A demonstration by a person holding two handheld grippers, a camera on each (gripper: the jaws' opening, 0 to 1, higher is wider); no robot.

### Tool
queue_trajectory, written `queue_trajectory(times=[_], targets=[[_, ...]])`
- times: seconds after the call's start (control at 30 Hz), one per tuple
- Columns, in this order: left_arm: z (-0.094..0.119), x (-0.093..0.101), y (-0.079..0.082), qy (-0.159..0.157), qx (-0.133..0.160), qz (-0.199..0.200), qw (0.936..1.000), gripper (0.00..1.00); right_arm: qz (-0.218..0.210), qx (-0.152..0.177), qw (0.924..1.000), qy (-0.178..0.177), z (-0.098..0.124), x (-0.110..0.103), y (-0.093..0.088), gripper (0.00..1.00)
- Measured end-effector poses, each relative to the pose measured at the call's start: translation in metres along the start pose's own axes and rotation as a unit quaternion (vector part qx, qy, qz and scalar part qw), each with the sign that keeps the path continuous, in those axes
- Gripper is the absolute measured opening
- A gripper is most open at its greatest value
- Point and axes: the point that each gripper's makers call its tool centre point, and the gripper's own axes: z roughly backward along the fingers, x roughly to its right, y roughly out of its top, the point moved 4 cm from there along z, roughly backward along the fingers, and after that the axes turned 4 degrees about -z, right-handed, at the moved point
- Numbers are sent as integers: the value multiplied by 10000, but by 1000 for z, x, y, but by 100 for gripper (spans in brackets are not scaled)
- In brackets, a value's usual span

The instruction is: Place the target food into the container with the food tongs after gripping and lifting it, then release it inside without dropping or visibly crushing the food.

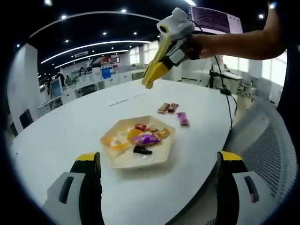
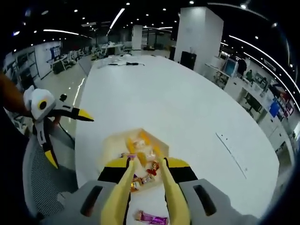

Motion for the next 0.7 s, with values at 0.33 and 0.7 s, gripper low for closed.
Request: queue_trajectory(times=[0.33,0.7], targets=[[-1,2,-1,-48,-36,2,10000,99,-152,-67,9998,-121,17,16,-30,28],[-2,2,-2,-40,-97,-31,9999,99,-205,-23,9997,-113,34,31,-63,28]])
